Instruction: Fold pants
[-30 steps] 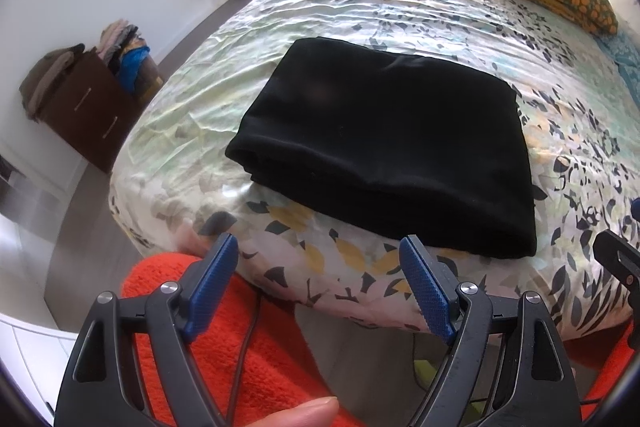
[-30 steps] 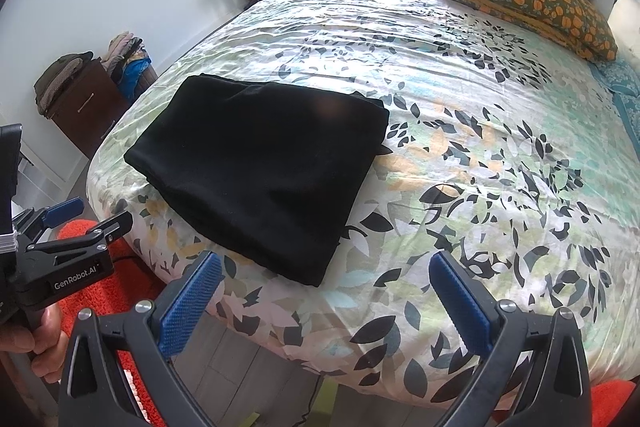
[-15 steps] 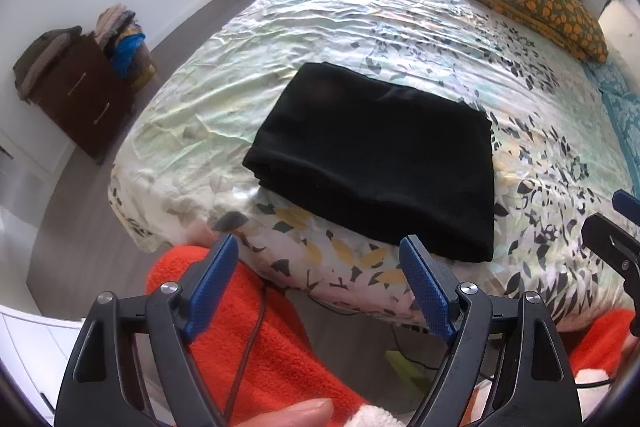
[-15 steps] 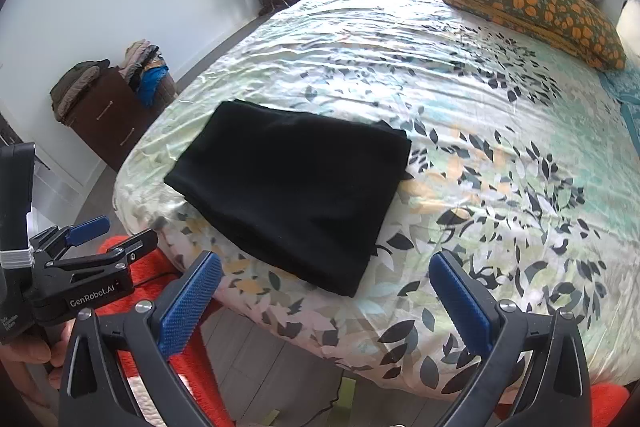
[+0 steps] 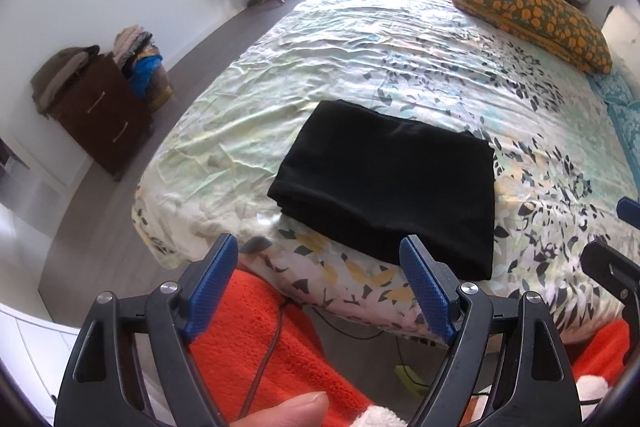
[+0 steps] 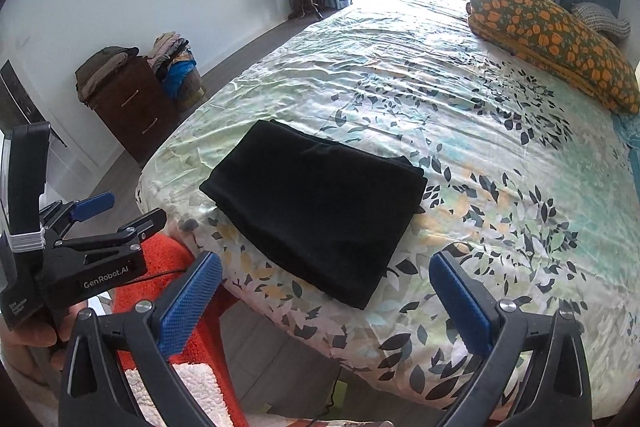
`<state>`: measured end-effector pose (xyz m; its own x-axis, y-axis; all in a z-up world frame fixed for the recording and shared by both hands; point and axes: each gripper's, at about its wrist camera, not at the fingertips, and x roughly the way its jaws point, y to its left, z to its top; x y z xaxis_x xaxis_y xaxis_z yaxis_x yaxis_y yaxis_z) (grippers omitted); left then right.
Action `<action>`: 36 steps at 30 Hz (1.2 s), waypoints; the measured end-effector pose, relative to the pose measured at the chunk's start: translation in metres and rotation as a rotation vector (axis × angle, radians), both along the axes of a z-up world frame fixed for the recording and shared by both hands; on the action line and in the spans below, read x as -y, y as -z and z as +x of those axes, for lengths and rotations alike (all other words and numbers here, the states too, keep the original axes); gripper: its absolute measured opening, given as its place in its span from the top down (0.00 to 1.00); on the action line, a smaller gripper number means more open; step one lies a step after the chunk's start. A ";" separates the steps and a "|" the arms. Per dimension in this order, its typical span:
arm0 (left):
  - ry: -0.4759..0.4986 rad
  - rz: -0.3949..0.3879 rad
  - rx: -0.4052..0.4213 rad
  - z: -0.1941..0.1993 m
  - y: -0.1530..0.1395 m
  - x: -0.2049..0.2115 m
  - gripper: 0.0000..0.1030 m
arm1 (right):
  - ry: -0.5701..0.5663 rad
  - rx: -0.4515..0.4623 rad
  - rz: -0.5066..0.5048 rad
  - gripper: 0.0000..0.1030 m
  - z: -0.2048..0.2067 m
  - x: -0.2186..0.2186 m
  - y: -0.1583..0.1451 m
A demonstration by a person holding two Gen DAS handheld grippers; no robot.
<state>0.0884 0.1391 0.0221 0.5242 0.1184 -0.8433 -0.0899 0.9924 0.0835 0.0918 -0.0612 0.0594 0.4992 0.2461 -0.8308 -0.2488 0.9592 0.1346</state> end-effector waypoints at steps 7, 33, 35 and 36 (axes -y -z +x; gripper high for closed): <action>-0.004 0.021 0.010 0.000 -0.001 0.000 0.18 | 0.027 -0.018 0.005 0.00 -0.003 0.000 0.013; -0.003 0.028 -0.001 0.001 0.003 0.000 0.18 | 0.042 -0.010 -0.018 0.00 -0.003 0.000 0.018; -0.002 0.029 0.000 0.001 0.004 0.000 0.18 | 0.043 -0.012 -0.017 0.00 -0.003 0.000 0.019; -0.002 0.029 0.000 0.001 0.003 0.000 0.18 | 0.043 -0.013 -0.018 0.00 -0.002 0.000 0.019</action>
